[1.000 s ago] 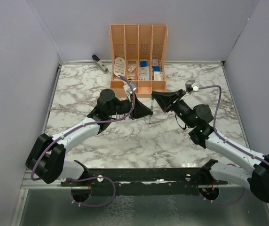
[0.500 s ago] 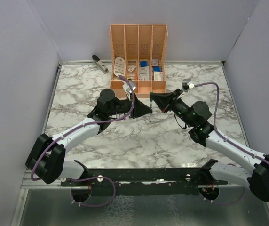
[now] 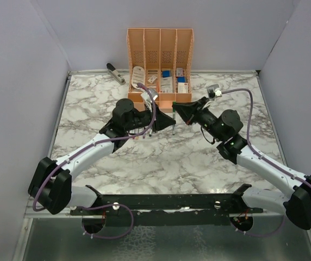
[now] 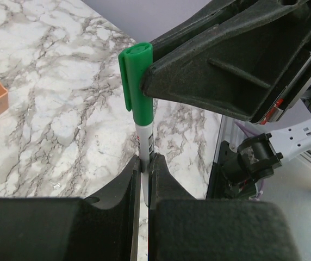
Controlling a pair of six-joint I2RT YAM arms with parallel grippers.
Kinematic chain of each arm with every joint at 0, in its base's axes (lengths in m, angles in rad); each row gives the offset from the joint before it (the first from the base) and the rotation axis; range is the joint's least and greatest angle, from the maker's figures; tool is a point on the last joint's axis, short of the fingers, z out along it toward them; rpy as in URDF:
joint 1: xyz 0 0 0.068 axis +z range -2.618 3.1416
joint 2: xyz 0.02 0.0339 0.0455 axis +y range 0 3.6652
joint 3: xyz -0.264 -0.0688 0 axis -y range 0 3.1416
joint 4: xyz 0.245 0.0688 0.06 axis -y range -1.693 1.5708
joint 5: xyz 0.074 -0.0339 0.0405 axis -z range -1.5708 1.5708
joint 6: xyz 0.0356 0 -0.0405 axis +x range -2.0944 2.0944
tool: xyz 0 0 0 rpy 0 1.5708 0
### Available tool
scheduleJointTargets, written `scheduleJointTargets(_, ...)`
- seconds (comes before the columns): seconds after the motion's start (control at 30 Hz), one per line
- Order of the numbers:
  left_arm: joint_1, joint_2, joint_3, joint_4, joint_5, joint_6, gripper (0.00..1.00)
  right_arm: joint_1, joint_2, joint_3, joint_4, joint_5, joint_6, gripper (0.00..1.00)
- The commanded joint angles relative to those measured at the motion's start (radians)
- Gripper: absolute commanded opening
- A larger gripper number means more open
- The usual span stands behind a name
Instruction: Insert the pens into the pen caps
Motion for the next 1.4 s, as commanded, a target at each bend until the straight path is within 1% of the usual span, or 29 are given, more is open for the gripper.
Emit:
scheduleJointTargets(0.0, 0.003, -0.076, 0.093, 0.106, -0.146, 0.06, 0.0, 0.017, 0.035, 0.0, -0.238, -0.028, -0.05, 0.01)
scheduleJointTargets(0.43, 0.003, -0.081, 0.138, 0.098, -0.281, 0.109, 0.0, 0.073, 0.121, -0.014, -0.309, 0.04, -0.088, 0.01)
scheduleJointTargets(0.83, 0.003, -0.093, 0.151, 0.059, -0.31, 0.14, 0.0, 0.107, 0.16, 0.001, -0.337, 0.126, -0.104, 0.01)
scheduleJointTargets(0.93, 0.004, -0.087, 0.154, 0.009, -0.306, 0.148, 0.0, 0.107, 0.16, 0.015, -0.338, 0.147, -0.101, 0.01)
scheduleJointTargets(1.07, 0.004, -0.053, 0.165, -0.153, -0.291, 0.155, 0.0, 0.107, 0.159, 0.07, -0.343, 0.171, -0.109, 0.02)
scheduleJointTargets(1.17, 0.003, -0.012, 0.159, -0.275, -0.278, 0.156, 0.0, 0.107, 0.14, 0.11, -0.323, 0.206, -0.118, 0.17)
scheduleJointTargets(1.23, 0.003, 0.011, 0.136, -0.326, -0.276, 0.144, 0.0, 0.107, 0.118, 0.133, -0.302, 0.23, -0.128, 0.26)
scheduleJointTargets(1.27, 0.003, 0.026, 0.12, -0.348, -0.279, 0.136, 0.0, 0.107, 0.101, 0.148, -0.288, 0.248, -0.138, 0.33)
scheduleJointTargets(1.3, 0.003, 0.04, 0.109, -0.369, -0.287, 0.129, 0.0, 0.107, 0.089, 0.158, -0.282, 0.263, -0.146, 0.38)
scheduleJointTargets(1.37, 0.004, 0.071, 0.096, -0.409, -0.3, 0.114, 0.0, 0.107, 0.068, 0.181, -0.272, 0.297, -0.161, 0.44)
